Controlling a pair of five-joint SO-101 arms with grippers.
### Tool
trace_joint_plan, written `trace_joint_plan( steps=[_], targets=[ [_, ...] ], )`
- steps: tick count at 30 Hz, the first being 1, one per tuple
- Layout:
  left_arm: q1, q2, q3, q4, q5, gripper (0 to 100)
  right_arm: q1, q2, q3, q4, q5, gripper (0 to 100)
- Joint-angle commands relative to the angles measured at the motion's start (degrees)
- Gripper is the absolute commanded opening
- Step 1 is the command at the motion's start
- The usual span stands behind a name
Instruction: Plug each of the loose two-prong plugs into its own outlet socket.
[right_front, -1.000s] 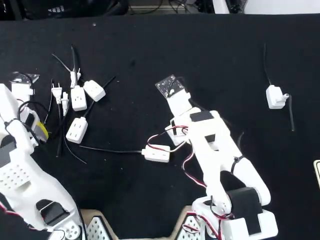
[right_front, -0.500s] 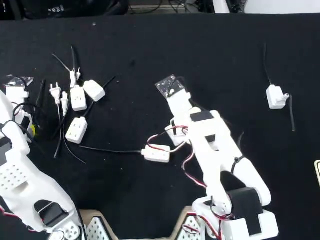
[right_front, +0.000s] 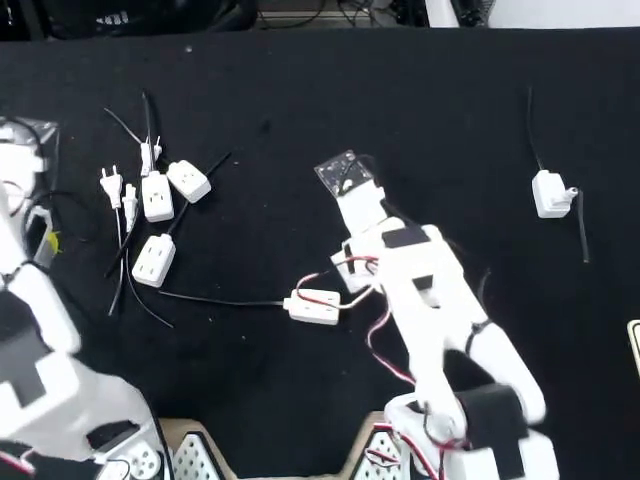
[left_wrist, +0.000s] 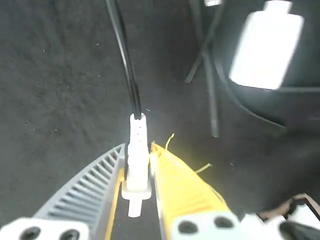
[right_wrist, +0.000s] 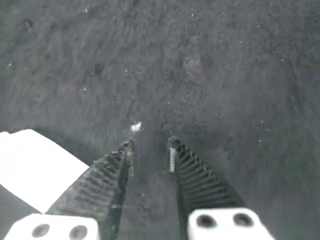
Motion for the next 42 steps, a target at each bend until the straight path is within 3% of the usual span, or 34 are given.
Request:
trace_joint_plan(
  steps=[1, 4, 9, 14, 20, 25, 32, 34, 38, 42],
  targets=[
    [7.5, -12.7, 2.6, 3.7, 4.2, 3, 4.5, -8.0, 1.5, -1.1, -1.7, 10.3],
    [15.9, -18.5, 6.1, 3.6, 12.5, 3, 6.0, -12.2, 3.0, -1.1, -6.5, 10.6],
    [36.8, -24.4, 13.0, 1.5, 28.1, 3, 14.3, -16.3, 2.1, -1.0, -11.4, 10.4],
    [55.0, -25.7, 21.0, -11.2, 38.0, 3, 25.8, -17.5, -2.3, 4.3, -13.0, 10.3],
    [66.8, -25.6, 29.5, -27.6, 41.5, 3, 33.5, -17.8, -2.8, 10.8, -6.7, 10.3],
    [70.9, -24.4, 36.3, -38.2, 41.6, 4, 35.4, -17.6, -1.5, 11.1, -5.8, 10.3],
    [75.7, -20.0, 39.8, -44.5, 48.8, 26, 33.1, -17.5, 0.4, 10.8, -5.8, 10.3],
    [75.6, -19.9, 39.4, -44.4, 50.5, 28, 32.3, -17.5, 0.4, 10.8, -5.8, 10.3],
    [70.8, -22.4, 39.3, -40.7, 50.3, 25, 29.2, -17.5, 0.4, 11.2, -5.8, 10.5],
    [60.4, -27.1, 40.0, -35.4, 50.3, 23, 21.8, -17.5, 0.7, 10.7, -1.1, 10.6]
  ],
)
